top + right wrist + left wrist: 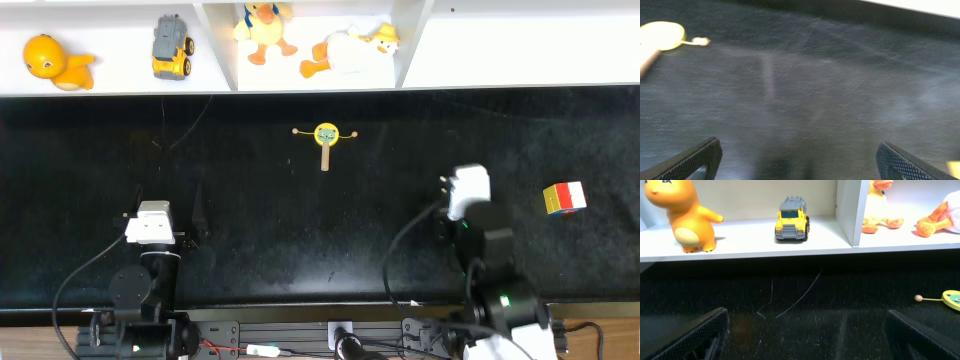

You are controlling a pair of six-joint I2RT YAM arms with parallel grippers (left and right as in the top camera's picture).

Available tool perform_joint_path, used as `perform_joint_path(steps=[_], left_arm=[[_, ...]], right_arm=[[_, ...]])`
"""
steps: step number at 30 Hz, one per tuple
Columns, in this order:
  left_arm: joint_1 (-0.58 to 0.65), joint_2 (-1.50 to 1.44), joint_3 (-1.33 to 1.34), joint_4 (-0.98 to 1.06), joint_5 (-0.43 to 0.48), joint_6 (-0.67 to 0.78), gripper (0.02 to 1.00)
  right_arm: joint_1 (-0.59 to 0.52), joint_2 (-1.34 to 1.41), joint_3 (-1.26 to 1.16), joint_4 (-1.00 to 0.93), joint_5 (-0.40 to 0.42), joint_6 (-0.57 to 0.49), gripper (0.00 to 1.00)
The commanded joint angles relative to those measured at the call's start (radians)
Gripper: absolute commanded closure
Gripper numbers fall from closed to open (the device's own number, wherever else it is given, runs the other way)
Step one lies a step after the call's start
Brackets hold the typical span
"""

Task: Store Toys

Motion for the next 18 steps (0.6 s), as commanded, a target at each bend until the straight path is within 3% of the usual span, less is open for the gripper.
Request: perform_joint_path(steps=[1,5,11,18], left_arm=[[-0.009,-0.011,0.000,-0.003,0.016,-0.004,0.020],[-0.009,-0.011,0.000,-0.003,0.016,-0.004,0.020],[-0.009,-0.011,0.000,-0.003,0.016,-0.004,0.023],[-0.009,-0.011,0.000,-0.003,0.016,-0.004,0.020]], right_arm=[[0.179,0.293,0.176,-0.032,-0.038,0.445,0.005],[0.293,0.531,0.305,-0.031,-0.034,0.558,0.005],[0.433,0.868,0.522,-0.018,-0.034,0.570,0.003],[0.500,1.124,0.703,-0.017,0.053,0.635,0.003]])
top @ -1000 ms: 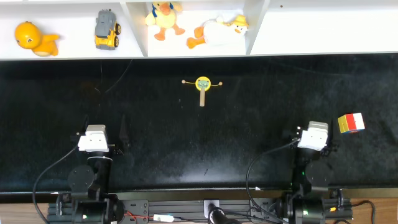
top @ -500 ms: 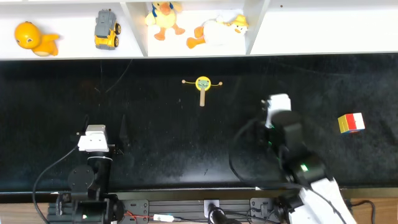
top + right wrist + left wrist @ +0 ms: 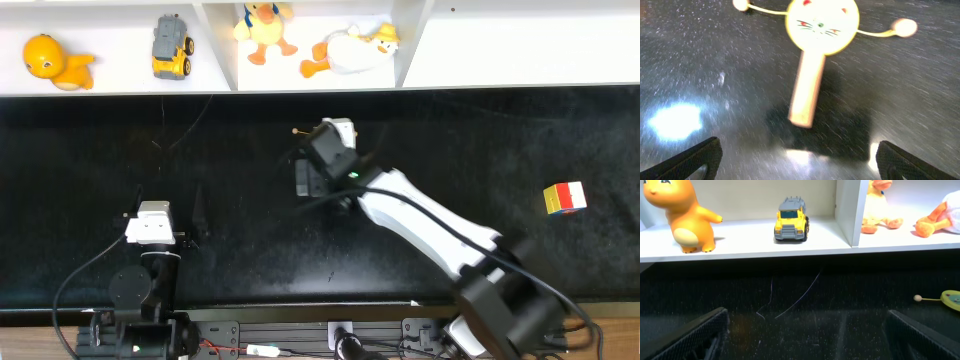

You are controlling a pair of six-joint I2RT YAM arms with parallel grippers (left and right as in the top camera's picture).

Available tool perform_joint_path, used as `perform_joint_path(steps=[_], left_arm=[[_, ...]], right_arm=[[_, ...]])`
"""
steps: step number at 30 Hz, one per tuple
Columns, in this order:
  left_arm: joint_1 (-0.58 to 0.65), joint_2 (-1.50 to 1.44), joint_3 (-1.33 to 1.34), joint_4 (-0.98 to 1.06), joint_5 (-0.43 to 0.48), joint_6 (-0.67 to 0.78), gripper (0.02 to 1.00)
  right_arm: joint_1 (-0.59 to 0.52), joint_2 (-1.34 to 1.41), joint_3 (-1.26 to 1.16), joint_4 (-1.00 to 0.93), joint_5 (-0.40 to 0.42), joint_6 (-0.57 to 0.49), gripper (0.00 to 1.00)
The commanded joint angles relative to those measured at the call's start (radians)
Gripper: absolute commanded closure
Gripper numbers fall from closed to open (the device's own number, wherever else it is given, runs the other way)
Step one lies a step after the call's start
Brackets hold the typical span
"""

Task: Store Toys

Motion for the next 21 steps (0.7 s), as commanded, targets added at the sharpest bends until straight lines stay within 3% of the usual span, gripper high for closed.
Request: perform_joint_path(steps=[1,9,12,15,20,21], left_arm=[[-0.009,-0.010,0.000,-0.003,0.013,-0.004,0.020],[-0.009,-0.010,0.000,-0.003,0.013,-0.004,0.020],[-0.009,-0.010,0.000,-0.003,0.013,-0.004,0.023],[-0.009,-0.010,0.000,-0.003,0.013,-0.004,0.020],[-0.009,-0.010,0.000,-0.003,0.013,-0.004,0.020],[-0.009,-0.010,0.000,-0.003,0.013,-0.004,0.020]], right_arm=[[0.022,0.131,0.113,0.002,0.066,0.074,0.003],[0.023,0.202,0.147,0.044,0.109,0.080,0.007],[0.023,0.204,0.147,0.051,0.116,0.080,0.099],[0.022,0.205,0.147,0.050,0.129,0.080,0.467],[0.023,0.205,0.146,0.046,0.106,0.080,0.757],[0.028,0.203,0.146,0.034,0.100,0.080,0.888]])
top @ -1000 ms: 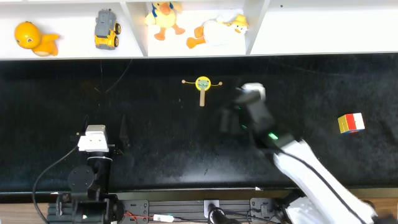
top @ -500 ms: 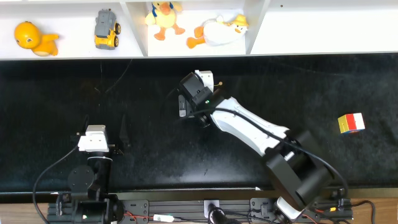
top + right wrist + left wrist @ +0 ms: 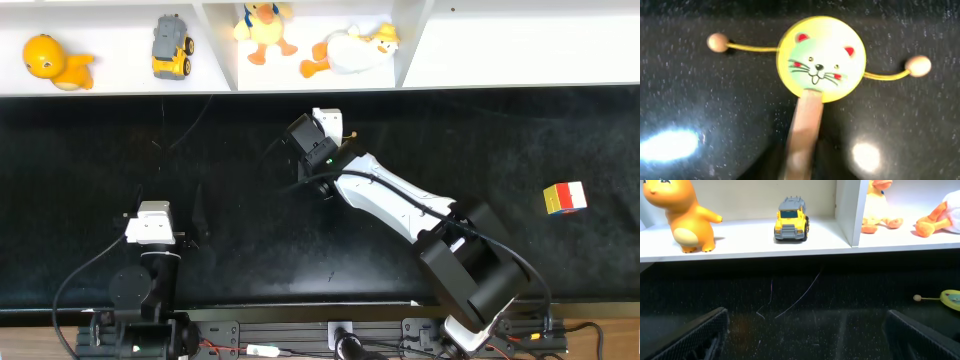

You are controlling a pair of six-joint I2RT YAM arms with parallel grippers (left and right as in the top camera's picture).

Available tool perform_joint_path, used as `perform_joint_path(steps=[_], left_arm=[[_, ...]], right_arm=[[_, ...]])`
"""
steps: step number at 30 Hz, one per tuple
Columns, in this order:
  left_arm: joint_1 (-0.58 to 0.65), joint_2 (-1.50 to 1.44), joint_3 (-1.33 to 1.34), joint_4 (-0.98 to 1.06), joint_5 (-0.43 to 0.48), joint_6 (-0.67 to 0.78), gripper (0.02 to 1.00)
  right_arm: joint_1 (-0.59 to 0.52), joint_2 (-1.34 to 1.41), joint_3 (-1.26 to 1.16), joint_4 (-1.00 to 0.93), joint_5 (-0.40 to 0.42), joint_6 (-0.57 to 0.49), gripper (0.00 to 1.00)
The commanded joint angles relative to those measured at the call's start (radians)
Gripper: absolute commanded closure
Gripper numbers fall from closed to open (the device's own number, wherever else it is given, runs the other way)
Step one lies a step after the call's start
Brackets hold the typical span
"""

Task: Store Toys

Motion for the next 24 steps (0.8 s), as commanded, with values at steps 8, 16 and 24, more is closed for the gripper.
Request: perform_joint_path(steps=[8,16,24], left_arm=[[-0.009,-0.010,0.000,-0.003,0.013,-0.004,0.020],[-0.009,-0.010,0.000,-0.003,0.013,-0.004,0.020],[-0.009,-0.010,0.000,-0.003,0.013,-0.004,0.020]], right_arm=[[0.013,-0.140,-0.123,-0.030,0.008,0.032,0.956],[-0.138,-0.707,-0.589,0.066,0.009,0.085,0.956],[-0.515,-1.009,-0.597,-0.103,-0.027,-0.195,0.956]])
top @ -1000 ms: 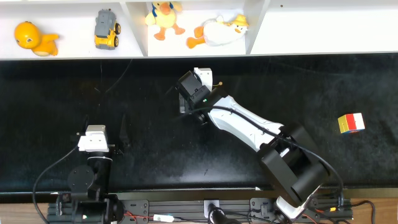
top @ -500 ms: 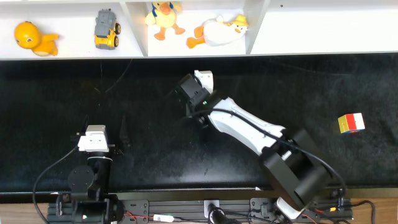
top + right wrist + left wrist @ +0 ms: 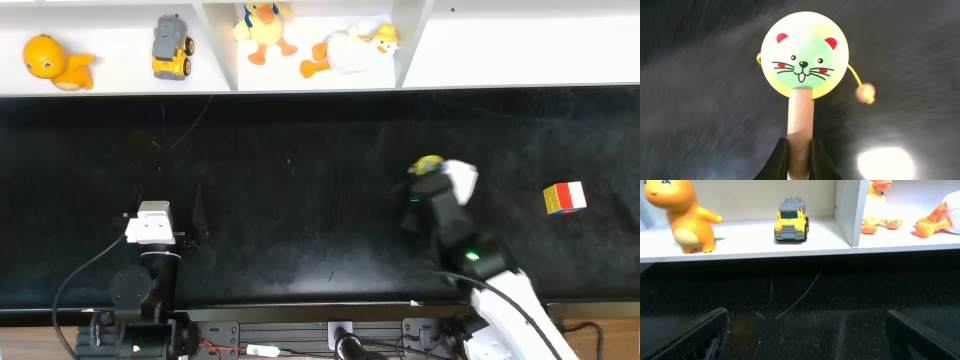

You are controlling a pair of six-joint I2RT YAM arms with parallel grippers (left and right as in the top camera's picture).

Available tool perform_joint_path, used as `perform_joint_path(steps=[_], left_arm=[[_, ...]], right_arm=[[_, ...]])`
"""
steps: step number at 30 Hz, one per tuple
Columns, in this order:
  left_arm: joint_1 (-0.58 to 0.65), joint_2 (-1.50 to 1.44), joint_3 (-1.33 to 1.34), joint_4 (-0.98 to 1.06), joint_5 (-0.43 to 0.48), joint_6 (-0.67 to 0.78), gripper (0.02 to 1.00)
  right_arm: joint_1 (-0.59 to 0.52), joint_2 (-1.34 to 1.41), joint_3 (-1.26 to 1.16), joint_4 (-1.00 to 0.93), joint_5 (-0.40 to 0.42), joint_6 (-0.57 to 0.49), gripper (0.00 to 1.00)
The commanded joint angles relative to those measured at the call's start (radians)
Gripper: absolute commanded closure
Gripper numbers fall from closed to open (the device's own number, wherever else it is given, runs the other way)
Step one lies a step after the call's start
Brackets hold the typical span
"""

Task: Store Toys

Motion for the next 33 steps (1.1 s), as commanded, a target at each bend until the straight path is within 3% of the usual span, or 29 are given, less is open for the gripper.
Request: perform_joint_path(steps=[1,5,9,15,23,24,27,28,31,32,33], left_arm=[[-0.009,-0.009,0.000,-0.003,0.013,-0.004,0.023],[-0.009,-0.009,0.000,-0.003,0.013,-0.004,0.020],[-0.009,-0.009,0.000,-0.003,0.013,-0.004,0.020],[-0.009,-0.009,0.000,-0.003,0.013,-0.004,0.023],[-0.009,-0.009,0.000,-0.003,0.013,-0.004,0.020],[-0.009,-0.009,0.000,-0.003,0.013,-0.004,0.020],[-0.009,-0.009,0.000,-0.003,0.013,-0.004,0.020],[-0.009,-0.009,0.000,-0.003,0.013,-0.004,0.020],[-0.009,-0.009,0.000,-0.003,0.013,-0.004,0.020],[-0.009,-0.009,0.000,-0.003,0.013,-0.004,0.020],[-0.009,-0.009,0.000,-0.003,0.013,-0.004,0.020]], right_arm=[[-0.203,-0.041,0.058,0.022,-0.061,-0.285,0.956],[-0.299,0.090,0.191,0.048,-0.183,-0.523,0.954],[-0.309,0.341,0.414,0.038,-0.222,-0.671,0.958],[-0.296,0.672,0.736,0.027,-0.233,-0.735,0.956],[-0.296,0.908,0.938,0.083,-0.230,-0.738,0.952],[-0.296,0.927,0.949,0.091,-0.233,-0.737,0.919],[-0.293,0.959,0.960,0.108,-0.233,-0.708,0.500],[-0.290,0.962,0.960,0.107,-0.233,-0.703,0.411],[-0.272,0.948,0.960,0.086,-0.232,-0.703,0.288],[-0.268,0.935,0.959,0.069,-0.230,-0.704,0.218],[-0.262,0.898,0.953,0.015,-0.208,-0.703,0.069]])
